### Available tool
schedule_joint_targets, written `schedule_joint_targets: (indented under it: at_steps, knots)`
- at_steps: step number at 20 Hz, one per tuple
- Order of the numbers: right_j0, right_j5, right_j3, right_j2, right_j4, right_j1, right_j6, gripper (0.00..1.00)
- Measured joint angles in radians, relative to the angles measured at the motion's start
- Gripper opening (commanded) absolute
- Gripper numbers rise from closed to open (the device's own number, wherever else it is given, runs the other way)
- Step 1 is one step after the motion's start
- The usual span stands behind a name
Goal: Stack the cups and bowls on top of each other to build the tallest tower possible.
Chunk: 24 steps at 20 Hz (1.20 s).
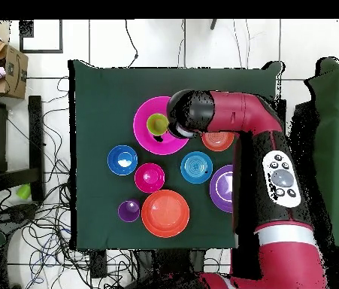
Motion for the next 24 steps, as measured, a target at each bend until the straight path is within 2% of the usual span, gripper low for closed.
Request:
schedule_joint_targets:
  at_steps: [12,24]
  knots:
    - [-0.04,0.0,-0.085,0.07,-0.004,0.104,-0.011,1.0]
    - [-0.07,0.0,-0.108,0.115,-0.004,0.14,-0.091,1.0]
